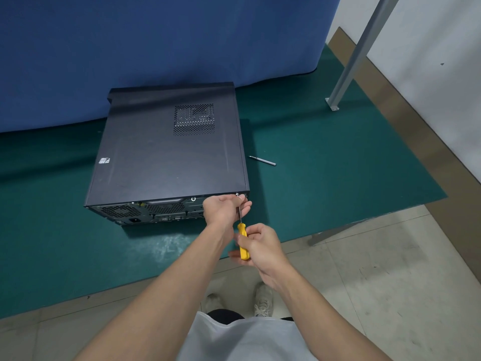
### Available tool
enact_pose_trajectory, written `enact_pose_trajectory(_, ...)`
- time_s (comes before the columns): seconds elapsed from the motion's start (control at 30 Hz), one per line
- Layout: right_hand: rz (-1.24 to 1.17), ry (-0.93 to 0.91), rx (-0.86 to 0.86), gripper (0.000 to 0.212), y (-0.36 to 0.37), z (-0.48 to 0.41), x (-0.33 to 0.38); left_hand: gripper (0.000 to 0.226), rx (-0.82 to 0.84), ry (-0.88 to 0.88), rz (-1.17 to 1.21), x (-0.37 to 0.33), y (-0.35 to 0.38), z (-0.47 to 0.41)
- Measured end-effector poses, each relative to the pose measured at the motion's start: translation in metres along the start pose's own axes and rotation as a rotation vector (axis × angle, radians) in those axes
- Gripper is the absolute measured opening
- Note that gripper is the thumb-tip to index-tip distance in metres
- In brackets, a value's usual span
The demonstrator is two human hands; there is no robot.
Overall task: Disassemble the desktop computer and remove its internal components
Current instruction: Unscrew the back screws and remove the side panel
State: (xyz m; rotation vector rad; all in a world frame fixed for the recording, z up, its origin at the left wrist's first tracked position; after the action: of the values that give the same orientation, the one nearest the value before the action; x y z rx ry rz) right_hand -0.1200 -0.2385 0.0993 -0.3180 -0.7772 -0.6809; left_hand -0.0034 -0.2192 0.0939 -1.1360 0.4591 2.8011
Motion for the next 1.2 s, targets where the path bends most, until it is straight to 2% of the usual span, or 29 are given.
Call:
enact_pose_trajectory(0.1, 0.001, 0.005, -0.007, 0.017, 0.000, -0.001, 0.000, 0.010, 0.004, 0.001, -0.016, -0.001, 0.001, 0.000)
enact_pose_trajectory(0.27, -0.131, 0.071, 0.201, 0.020, 0.003, 0.000, -0.006, 0.009, 0.057, -0.015, 0.007, -0.001, 0.002, -0.002)
enact_pose_trajectory(0.37, 0.015, 0.024, 0.115, 0.017, -0.001, -0.003, -0.006, 0.006, 0.040, -0.008, 0.013, 0.002, 0.000, -0.004)
enact_pose_trajectory(0.53, 0.117, -0.010, 0.020, 0.014, 0.000, -0.004, -0.004, 0.012, -0.077, 0.104, -0.118, -0.002, -0.006, -0.011)
enact_pose_trajectory(0.67, 0.263, -0.034, -0.023, 0.013, -0.009, -0.005, -0.005, 0.009, -0.046, 0.109, -0.143, -0.001, -0.006, -0.012)
enact_pose_trajectory(0.77, 0.372, 0.005, 0.015, 0.012, -0.022, -0.004, -0.012, 0.007, 0.009, 0.150, -0.201, -0.004, -0.006, -0.009)
enact_pose_trajectory(0.87, 0.341, 0.035, -0.006, 0.015, -0.039, -0.002, -0.011, 0.012, 0.075, 0.296, -0.378, -0.016, -0.004, -0.003)
enact_pose_trajectory(1.0, 0.273, -0.124, -0.311, 0.018, -0.061, -0.005, 0.027, 0.013, 0.266, 0.626, -0.752, -0.037, 0.015, 0.016)
enact_pose_trajectory(1.07, 0.200, -0.197, -0.369, 0.008, -0.061, -0.003, 0.051, 0.016, 0.360, 0.777, -0.900, -0.043, 0.026, 0.027)
enact_pose_trajectory(1.2, 0.286, -0.284, -0.420, 0.011, -0.056, -0.003, 0.080, 0.016, 0.483, 0.966, -0.992, -0.052, 0.040, 0.040)
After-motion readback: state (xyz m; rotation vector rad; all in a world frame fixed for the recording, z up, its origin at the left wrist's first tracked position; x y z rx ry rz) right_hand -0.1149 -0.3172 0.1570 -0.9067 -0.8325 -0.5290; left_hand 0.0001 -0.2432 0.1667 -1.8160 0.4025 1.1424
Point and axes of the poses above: each hand's wrist, its own z-axis away from the middle knuckle, its own y-axis out of the palm, x = y × z, the point moved 6 cm from there along -z, towards the middle knuckle, and after that the axes turned 11 degrees about z, right-handed, at the moved point
